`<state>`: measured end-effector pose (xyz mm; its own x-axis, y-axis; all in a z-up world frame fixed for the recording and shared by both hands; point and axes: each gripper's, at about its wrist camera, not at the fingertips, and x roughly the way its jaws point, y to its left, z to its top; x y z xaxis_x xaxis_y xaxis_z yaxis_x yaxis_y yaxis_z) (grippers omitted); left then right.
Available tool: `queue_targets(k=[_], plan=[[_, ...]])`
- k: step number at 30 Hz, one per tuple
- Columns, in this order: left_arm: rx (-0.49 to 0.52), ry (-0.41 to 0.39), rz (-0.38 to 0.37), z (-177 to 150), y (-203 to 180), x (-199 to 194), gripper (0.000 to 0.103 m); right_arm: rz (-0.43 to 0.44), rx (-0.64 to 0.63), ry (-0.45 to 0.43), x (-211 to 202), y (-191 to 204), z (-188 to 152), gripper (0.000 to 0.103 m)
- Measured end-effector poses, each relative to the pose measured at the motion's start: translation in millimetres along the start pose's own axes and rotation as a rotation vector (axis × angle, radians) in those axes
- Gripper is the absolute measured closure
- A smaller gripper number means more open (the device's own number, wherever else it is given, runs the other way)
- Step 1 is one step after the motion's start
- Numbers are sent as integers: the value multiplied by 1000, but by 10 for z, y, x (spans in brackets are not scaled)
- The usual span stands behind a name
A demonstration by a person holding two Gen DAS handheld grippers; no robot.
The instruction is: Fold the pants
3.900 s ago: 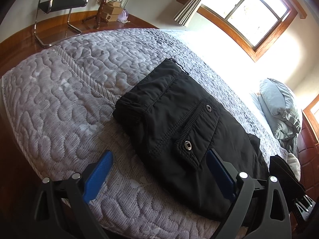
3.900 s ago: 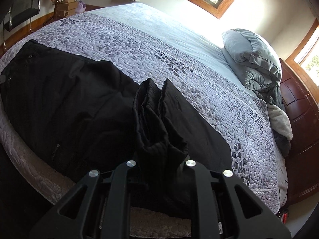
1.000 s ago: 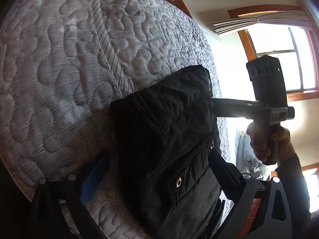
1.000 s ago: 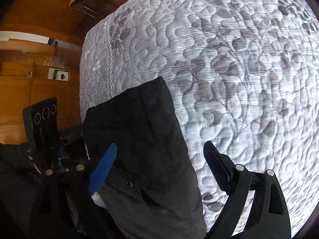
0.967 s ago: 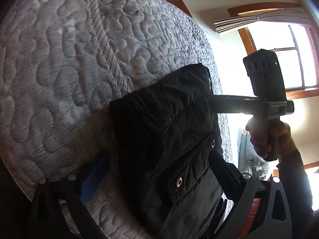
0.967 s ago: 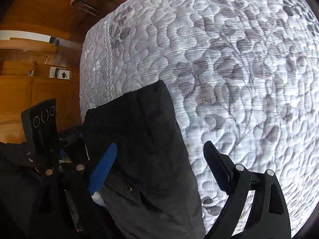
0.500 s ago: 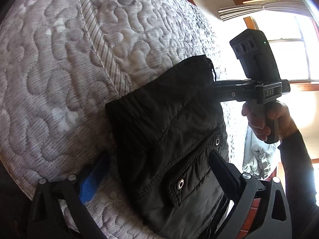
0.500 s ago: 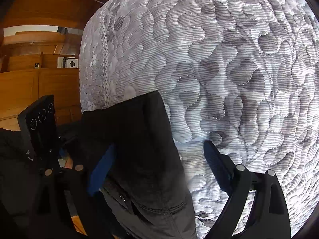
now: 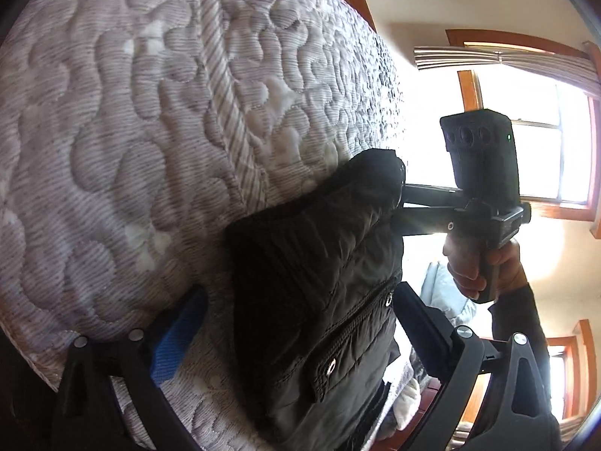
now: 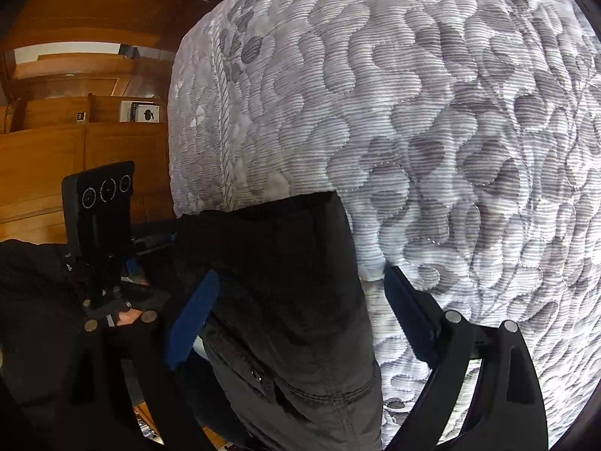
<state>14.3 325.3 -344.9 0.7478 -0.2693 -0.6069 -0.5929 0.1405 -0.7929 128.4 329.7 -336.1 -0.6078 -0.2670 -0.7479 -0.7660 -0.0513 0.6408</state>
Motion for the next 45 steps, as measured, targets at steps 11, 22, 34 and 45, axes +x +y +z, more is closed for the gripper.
queue_targets(k=[11,22,34,45], plan=[[13,-24,-4,-119,-23,-99,44,-22,-51,45,32,181,93,32],[136,-58,-33,-239,-100,-321,70,-89,-59,4,-247,425,-89,74],[370,-87,-67,-696,-852,-790,74,-261,-70,-79,-964,1068,-769,76],[558,-81,-93,-1280,-1581,-997,74,-404,-52,-200,-1380,1673,-1706,77]])
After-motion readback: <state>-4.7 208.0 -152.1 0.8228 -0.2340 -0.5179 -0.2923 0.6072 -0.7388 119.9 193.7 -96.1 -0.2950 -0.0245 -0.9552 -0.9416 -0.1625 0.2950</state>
